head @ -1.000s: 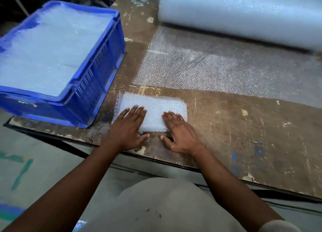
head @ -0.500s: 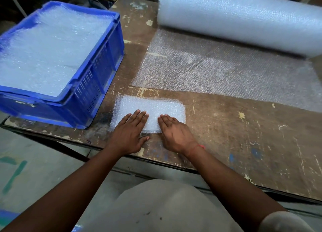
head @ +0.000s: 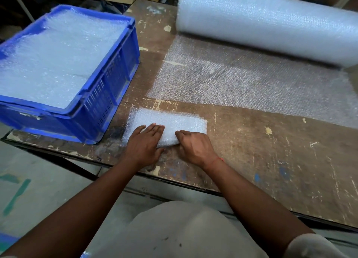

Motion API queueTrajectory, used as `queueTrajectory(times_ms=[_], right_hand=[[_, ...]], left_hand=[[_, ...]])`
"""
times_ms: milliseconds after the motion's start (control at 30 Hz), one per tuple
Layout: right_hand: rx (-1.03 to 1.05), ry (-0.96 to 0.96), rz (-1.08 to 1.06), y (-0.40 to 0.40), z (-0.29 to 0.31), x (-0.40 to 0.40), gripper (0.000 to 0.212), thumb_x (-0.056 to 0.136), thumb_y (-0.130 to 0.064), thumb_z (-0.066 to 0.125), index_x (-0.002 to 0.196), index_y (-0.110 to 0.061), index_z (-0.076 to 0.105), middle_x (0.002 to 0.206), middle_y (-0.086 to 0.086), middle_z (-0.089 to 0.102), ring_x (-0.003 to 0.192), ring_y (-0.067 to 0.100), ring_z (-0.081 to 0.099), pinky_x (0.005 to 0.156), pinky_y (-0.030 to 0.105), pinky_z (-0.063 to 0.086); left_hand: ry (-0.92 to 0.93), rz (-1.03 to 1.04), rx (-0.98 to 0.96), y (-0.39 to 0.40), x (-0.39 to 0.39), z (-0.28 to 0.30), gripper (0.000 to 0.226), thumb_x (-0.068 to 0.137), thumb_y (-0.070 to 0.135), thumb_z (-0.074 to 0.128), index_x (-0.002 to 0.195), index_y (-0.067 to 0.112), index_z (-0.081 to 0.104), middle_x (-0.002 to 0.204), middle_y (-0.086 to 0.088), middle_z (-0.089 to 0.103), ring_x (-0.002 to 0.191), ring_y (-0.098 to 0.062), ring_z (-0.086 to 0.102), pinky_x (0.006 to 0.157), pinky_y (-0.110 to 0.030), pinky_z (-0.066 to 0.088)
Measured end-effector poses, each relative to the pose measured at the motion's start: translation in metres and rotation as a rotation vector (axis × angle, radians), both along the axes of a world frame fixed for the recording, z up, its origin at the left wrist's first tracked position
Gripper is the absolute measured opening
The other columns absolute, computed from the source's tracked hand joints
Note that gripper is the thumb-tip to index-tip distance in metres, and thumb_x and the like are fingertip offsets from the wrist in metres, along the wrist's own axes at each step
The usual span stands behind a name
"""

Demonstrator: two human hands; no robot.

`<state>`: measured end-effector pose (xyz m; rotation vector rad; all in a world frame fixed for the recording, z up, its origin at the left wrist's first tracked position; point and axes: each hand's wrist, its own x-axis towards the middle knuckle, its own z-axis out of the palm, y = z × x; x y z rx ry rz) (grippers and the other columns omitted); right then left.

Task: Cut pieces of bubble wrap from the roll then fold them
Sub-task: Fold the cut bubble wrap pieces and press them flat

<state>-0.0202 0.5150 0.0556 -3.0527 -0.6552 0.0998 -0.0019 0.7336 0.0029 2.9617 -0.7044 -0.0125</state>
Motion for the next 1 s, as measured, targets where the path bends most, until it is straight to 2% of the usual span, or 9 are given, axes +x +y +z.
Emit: queueTrajectory(times_ms=[167, 233, 300, 367, 500, 633, 733, 800, 1000], right_hand=[[0.106, 0.033, -0.064, -0.002, 0.000, -0.004, 0.034, 0.093, -0.029, 0.059, 0.124, -0.015, 0.059, 0.115, 0.009, 0.070, 0.093, 0.039, 0.068, 0.065, 0.036, 0.041], [0.123, 0.040, -0.048, -0.002, -0.004, -0.008, 0.059, 0.090, -0.033, 0.062, 0.143, -0.012, 0.052, 0.140, 0.013, 0.063, 0.121, 0.036, 0.063, 0.088, 0.042, 0.053], [0.087, 0.019, -0.016, -0.003, -0.012, -0.007, 0.079, 0.088, -0.039, 0.068, 0.156, -0.005, 0.043, 0.161, 0.019, 0.047, 0.148, 0.036, 0.046, 0.120, 0.044, 0.039], [0.076, 0.020, -0.017, -0.003, -0.017, -0.004, 0.079, 0.092, -0.032, 0.067, 0.159, -0.001, 0.039, 0.166, 0.021, 0.040, 0.155, 0.035, 0.037, 0.128, 0.043, 0.027], [0.099, 0.043, -0.049, -0.002, -0.017, -0.004, 0.059, 0.100, -0.009, 0.057, 0.157, -0.006, 0.043, 0.163, 0.017, 0.047, 0.152, 0.032, 0.044, 0.114, 0.042, 0.046], [0.107, -0.015, -0.057, -0.015, -0.020, -0.008, 0.059, 0.089, -0.001, 0.068, 0.147, -0.003, 0.057, 0.148, 0.019, 0.062, 0.137, 0.034, 0.061, 0.101, 0.043, 0.057], [0.091, -0.104, -0.052, -0.031, -0.022, -0.009, 0.046, 0.088, -0.009, 0.056, 0.131, -0.003, 0.070, 0.131, 0.017, 0.073, 0.120, 0.032, 0.072, 0.089, 0.040, 0.062], [0.094, -0.121, -0.066, -0.044, -0.021, -0.011, 0.054, 0.087, -0.014, 0.040, 0.129, -0.004, 0.072, 0.128, 0.015, 0.075, 0.119, 0.030, 0.073, 0.090, 0.039, 0.062], [0.080, -0.231, -0.216, -0.097, -0.019, -0.024, 0.057, 0.084, -0.014, 0.040, 0.129, -0.003, 0.073, 0.129, 0.016, 0.074, 0.119, 0.030, 0.073, 0.091, 0.039, 0.062]], left_hand=[[0.015, 0.025, -0.022, -0.009, 0.004, 0.008, 0.074, 0.083, 0.012, 0.079, 0.153, 0.009, 0.055, 0.153, -0.010, 0.062, 0.145, -0.025, 0.056, 0.121, -0.045, 0.035], [-0.009, 0.009, -0.036, -0.010, 0.005, 0.008, 0.072, 0.077, 0.008, 0.082, 0.146, 0.007, 0.063, 0.144, -0.012, 0.068, 0.136, -0.028, 0.063, 0.115, -0.046, 0.044], [-0.037, -0.011, -0.034, -0.009, 0.005, 0.009, 0.071, 0.070, 0.005, 0.087, 0.138, 0.005, 0.068, 0.136, -0.014, 0.072, 0.128, -0.030, 0.069, 0.107, -0.048, 0.051], [-0.047, -0.037, -0.031, -0.008, 0.005, 0.009, 0.073, 0.064, 0.003, 0.091, 0.134, 0.003, 0.070, 0.131, -0.016, 0.074, 0.123, -0.033, 0.072, 0.101, -0.048, 0.056], [-0.070, -0.072, -0.028, -0.009, 0.004, 0.012, 0.075, 0.060, -0.001, 0.092, 0.133, 0.002, 0.071, 0.131, -0.018, 0.074, 0.123, -0.035, 0.072, 0.099, -0.048, 0.058], [-0.082, -0.113, -0.033, -0.014, 0.006, 0.012, 0.078, 0.059, -0.001, 0.092, 0.134, 0.004, 0.071, 0.132, -0.017, 0.074, 0.124, -0.033, 0.072, 0.103, -0.047, 0.057], [-0.111, -0.174, -0.033, -0.030, 0.008, 0.016, 0.077, 0.059, -0.003, 0.090, 0.134, 0.001, 0.071, 0.131, -0.019, 0.074, 0.121, -0.034, 0.073, 0.101, -0.047, 0.058], [-0.136, -0.216, -0.025, -0.043, 0.011, 0.017, 0.074, 0.063, -0.003, 0.088, 0.135, 0.000, 0.071, 0.132, -0.021, 0.073, 0.122, -0.034, 0.072, 0.102, -0.047, 0.057], [-0.168, -0.401, -0.037, -0.099, 0.031, 0.023, 0.070, 0.066, -0.006, 0.073, 0.135, 0.000, 0.070, 0.135, -0.021, 0.072, 0.124, -0.035, 0.071, 0.103, -0.048, 0.057]])
